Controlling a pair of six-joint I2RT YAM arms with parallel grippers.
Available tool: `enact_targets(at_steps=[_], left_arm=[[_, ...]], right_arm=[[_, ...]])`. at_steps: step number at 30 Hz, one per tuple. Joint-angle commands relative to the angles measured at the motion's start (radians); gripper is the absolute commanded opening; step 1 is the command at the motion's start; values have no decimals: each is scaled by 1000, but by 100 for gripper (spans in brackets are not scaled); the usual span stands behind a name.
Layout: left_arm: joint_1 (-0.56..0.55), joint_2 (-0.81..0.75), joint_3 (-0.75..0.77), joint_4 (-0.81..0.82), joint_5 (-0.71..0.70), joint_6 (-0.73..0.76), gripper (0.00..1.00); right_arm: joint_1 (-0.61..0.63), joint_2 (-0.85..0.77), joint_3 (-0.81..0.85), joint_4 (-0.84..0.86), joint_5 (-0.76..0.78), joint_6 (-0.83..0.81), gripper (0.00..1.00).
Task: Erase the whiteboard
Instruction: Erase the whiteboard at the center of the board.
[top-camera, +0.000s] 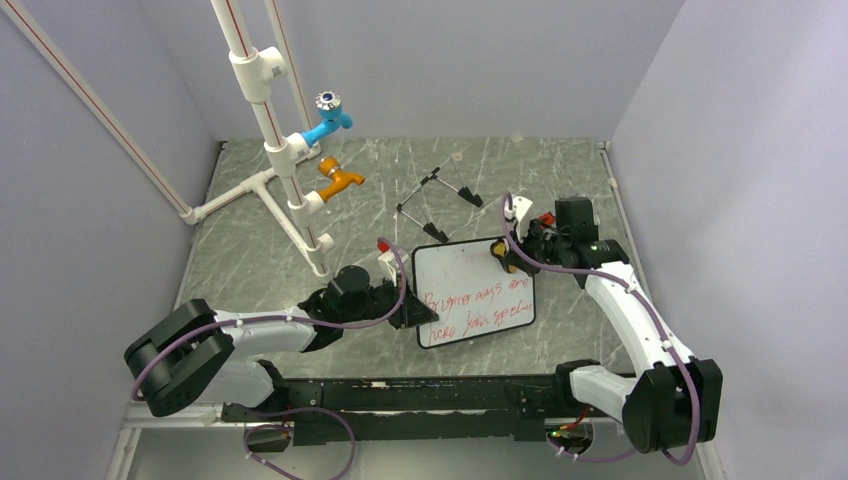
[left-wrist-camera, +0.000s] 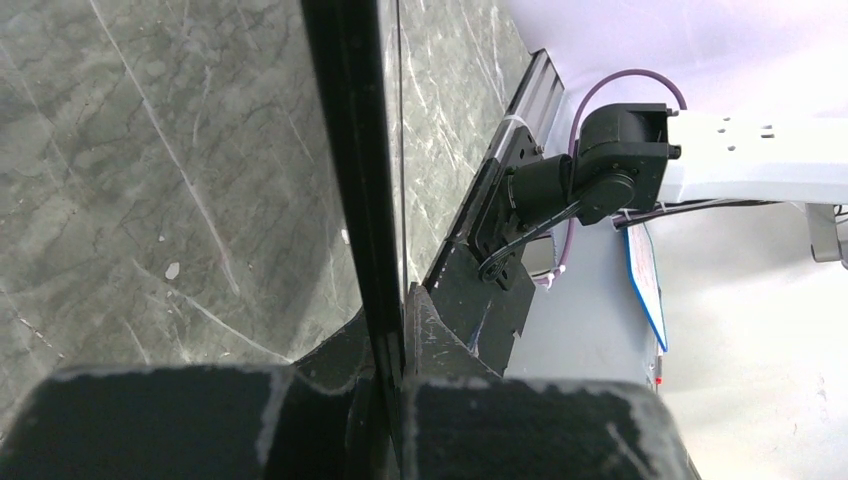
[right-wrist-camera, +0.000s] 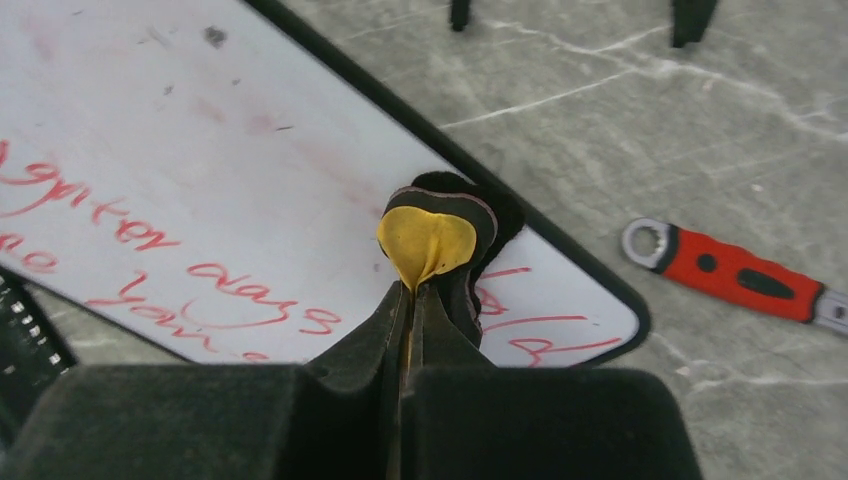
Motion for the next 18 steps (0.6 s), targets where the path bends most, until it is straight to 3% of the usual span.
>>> enact_targets(at_steps=[1,5,13,18], left_arm=[[-8,-49,15,127,65,42,0],[-6,-46,15,136,69,40,0],[-4,-30,18,147,76,38,0],[-4,-30,19,143,73,36,0]], right_arm=[[-3,22,43,142,169,55,0],[-20,5,-22,116,262,-35,0],[62,-35,-84,-101,-10,-209,0],[115,0,-16,-35,-34,-118,0]])
